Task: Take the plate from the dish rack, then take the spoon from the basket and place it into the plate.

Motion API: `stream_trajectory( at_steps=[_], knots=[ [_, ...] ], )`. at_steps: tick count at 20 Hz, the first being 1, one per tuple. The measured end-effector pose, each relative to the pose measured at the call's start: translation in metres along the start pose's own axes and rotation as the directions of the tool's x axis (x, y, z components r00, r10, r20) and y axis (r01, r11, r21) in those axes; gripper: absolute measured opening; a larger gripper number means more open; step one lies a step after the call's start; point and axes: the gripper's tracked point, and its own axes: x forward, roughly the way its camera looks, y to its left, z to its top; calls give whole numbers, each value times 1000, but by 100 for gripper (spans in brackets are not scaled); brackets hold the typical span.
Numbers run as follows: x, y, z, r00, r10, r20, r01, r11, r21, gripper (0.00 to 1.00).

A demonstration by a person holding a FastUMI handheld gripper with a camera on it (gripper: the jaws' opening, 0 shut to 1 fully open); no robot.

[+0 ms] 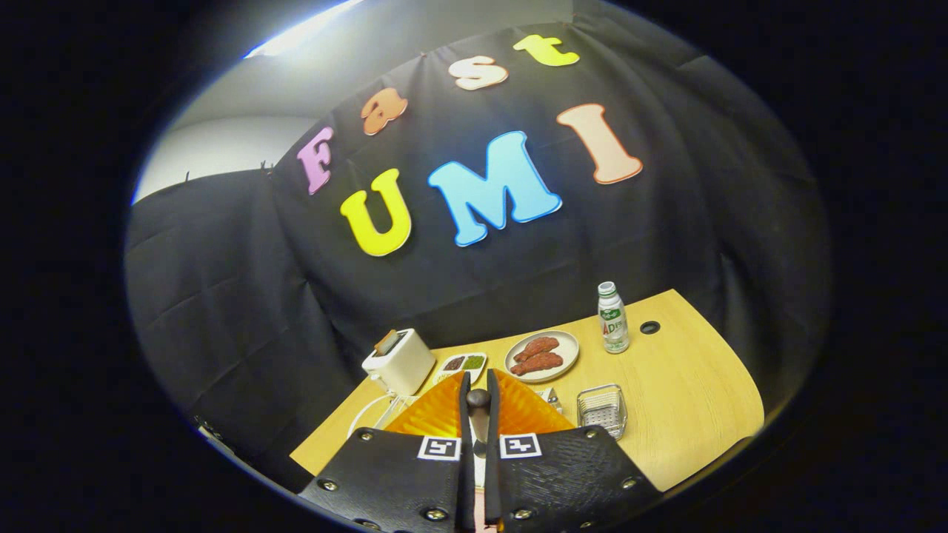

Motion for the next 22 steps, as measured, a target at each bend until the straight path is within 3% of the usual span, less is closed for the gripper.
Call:
stream_trajectory(
  at_steps=[10,16,22],
  knots=[
    [-6,75,-123,973,135,-187,-174,962,-211,5],
    [-5,86,-186,941,148,-305,-232,937,-260,5],
    [-13,101,-216,922,163,-351,-269,922,-278,5]
  ],
)
